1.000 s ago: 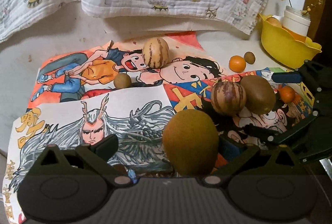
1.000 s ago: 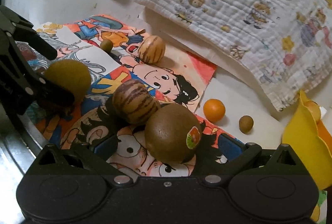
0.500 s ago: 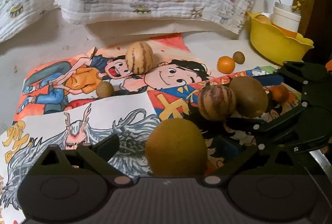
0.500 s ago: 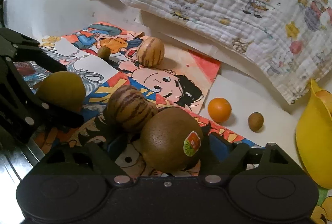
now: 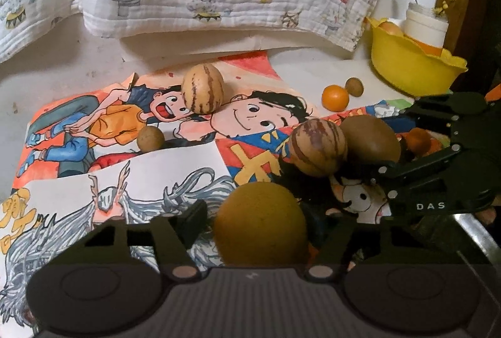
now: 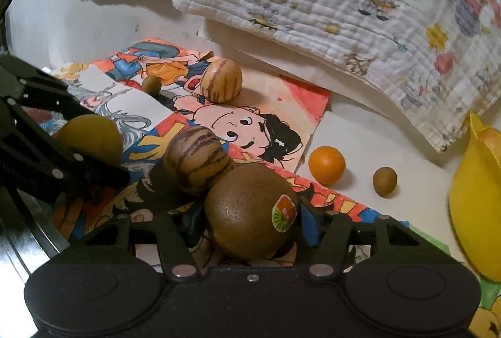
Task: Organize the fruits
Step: 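Grasp the brown round fruit with the left tool while the right tool grasps the stickered kiwi, then place the brown fruit on the tray with the left tool while the right tool places the kiwi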
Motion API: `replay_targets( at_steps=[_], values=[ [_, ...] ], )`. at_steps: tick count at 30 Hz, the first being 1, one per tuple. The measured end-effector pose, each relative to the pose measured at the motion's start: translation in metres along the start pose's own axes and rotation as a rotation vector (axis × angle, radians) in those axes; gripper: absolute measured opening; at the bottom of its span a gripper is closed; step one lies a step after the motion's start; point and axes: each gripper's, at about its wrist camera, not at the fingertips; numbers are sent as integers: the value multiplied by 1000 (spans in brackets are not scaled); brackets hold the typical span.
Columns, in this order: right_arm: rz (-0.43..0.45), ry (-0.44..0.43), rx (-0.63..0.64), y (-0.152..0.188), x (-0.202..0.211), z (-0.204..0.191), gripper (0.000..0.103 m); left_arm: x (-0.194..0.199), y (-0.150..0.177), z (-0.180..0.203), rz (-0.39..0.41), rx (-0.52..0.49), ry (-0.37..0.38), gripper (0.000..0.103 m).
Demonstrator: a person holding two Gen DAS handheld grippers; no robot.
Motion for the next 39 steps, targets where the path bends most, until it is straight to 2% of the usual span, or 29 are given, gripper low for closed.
replay_targets(
  at_steps=[1,7,10,19,32,39],
  values=[
    [-1,-4,-2,0,0,1,61,0,0,0,0,5,13,60],
    [20,-9,3,2,5,0,60,4,0,-1,-13,30,11,60],
    [54,-40,-24,6,17,2,60,13,3,-1,-7,46,19,60],
    [82,-62,-30,17,62,-17,60,49,16,9,36,47,19,60],
    [63,-182,-44,49,107,-75,60,85,77,12,15,105,51,60],
    [22,-192,-59,69,117,-99,60,97,104,18,3,105,55,60]
  ],
)
Point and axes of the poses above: each gripper's, at about its wrist camera, not at the fingertips, and x roughly against the way its jaws point, z to its right, y to its underside, and after that the axes turned 10 degrees about -z, right-handed
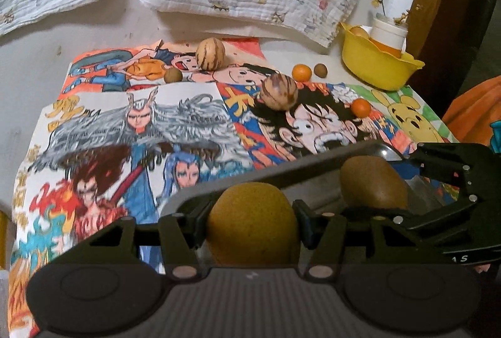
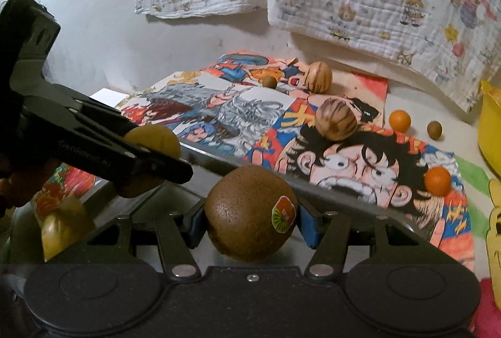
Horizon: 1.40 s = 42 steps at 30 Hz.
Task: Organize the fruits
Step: 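Place the brown fruit on the tray with the left tool while the right tool places the kiwi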
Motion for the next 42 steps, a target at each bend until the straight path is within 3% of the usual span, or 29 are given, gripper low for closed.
replay_targets(
  at_steps=[8,12,23,30,37,42],
  values=[
    [-34,21,-20,7,-2,-14,60,1,13,2,-40,17,-59,60],
    [-52,50,-35,13,-7,-17,60,-1,16,1,-54,28,-53,60],
    [-9,75,-44,21,-3,-19,62,0,18,3,-41,50,-58,61],
    [26,88,-76,30,3,-21,77,17,20,1,25,102,-53,78],
    [119,101,-99,39,24,-30,93,42,34,5,121,151,-66,97],
    [185,111,-104,49,44,-41,102,59,51,9,192,164,-63,102]
  ],
)
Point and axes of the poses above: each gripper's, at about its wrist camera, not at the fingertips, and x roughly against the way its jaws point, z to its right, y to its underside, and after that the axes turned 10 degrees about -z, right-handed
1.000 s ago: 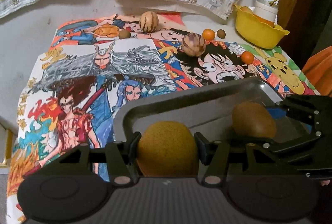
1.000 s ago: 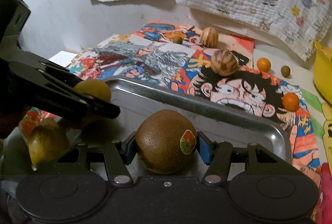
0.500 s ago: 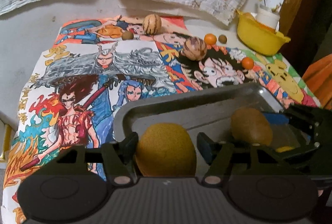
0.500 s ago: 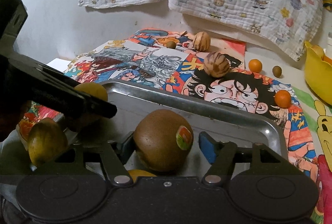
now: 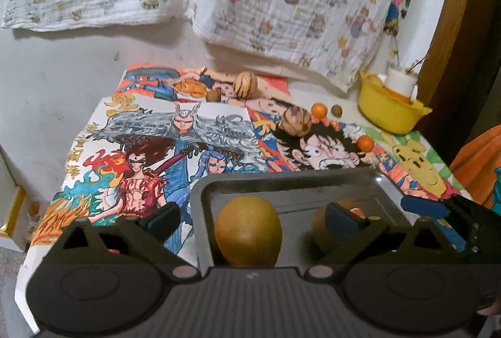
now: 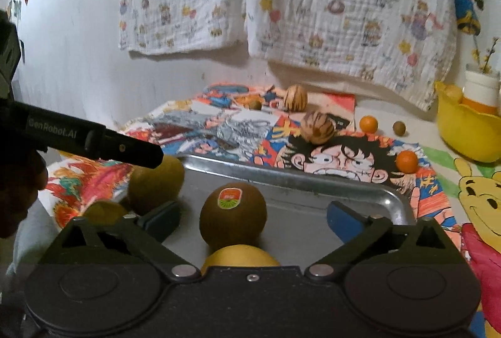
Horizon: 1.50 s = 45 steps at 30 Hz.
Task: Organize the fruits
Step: 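Place the brown fruit on the tray with the left tool while the right tool places the kiwi, then move both tools back toward the remaining fruits behind the tray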
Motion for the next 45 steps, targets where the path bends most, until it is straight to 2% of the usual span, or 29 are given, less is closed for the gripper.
replay_targets(
  at_steps=[8,14,23,28,38,45],
  values=[
    [59,17,13,15,33,-11,102,24,22,1,48,2,5,102],
    [65,23,34,30,50,-15,102,42,45,10,74,-77,3,102],
    [35,63,120,54,60,-23,102,49,79,20,41,-206,-40,102],
    [12,103,106,62,63,-15,102,49,93,14,10,-224,-62,102],
    [-2,216,43,66,65,10,102,50,89,-1,-27,-188,-90,102],
    [10,219,18,57,63,19,102,53,79,-7,-31,-195,-87,102]
  ],
)
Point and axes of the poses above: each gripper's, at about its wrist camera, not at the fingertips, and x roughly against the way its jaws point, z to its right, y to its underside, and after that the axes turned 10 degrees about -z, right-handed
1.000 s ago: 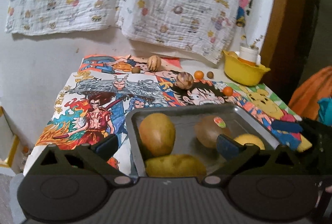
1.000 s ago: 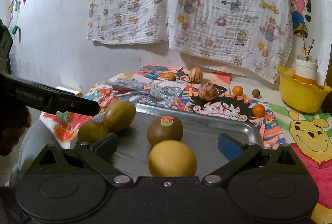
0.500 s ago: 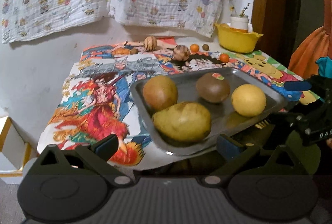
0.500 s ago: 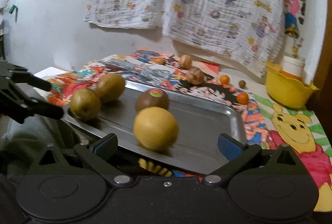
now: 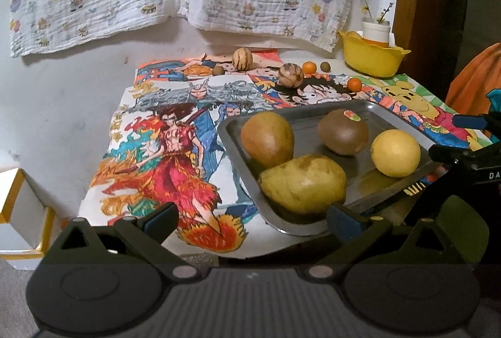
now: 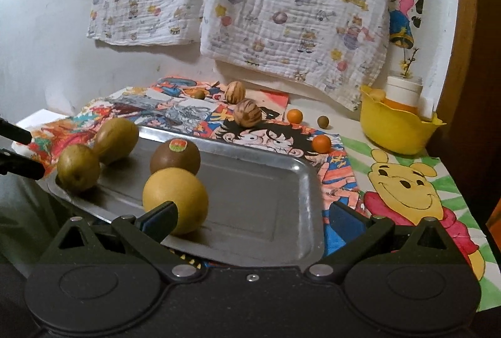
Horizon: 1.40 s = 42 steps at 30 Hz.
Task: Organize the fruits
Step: 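Move both tools back toward the remaining fruits behind the tray, then grasp the striped fruit with the right tool while the left tool grasps the small brown fruit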
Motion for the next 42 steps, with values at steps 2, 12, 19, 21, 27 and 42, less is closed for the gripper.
replay_targets(
  at_steps=[2,12,19,21,27,42],
  values=[
    [6,-17,-8,-4,-1,3,102,1,-5,-1,2,-5,-5,102],
    [19,-61,-112,-19,-21,17,102,-12,-34,-16,17,54,2,102],
    [-9,-98,-176,-39,-51,30,102,-31,-71,-30,18,81,-4,102],
    [-10,-109,-178,-49,-59,33,102,-38,-84,-34,17,78,-4,102],
    [-41,-140,-142,-85,-93,39,102,-71,-122,-45,-8,79,-28,102],
    [-167,-248,-36,-176,-211,26,102,-177,-210,-72,-55,58,-73,102]
  ],
)
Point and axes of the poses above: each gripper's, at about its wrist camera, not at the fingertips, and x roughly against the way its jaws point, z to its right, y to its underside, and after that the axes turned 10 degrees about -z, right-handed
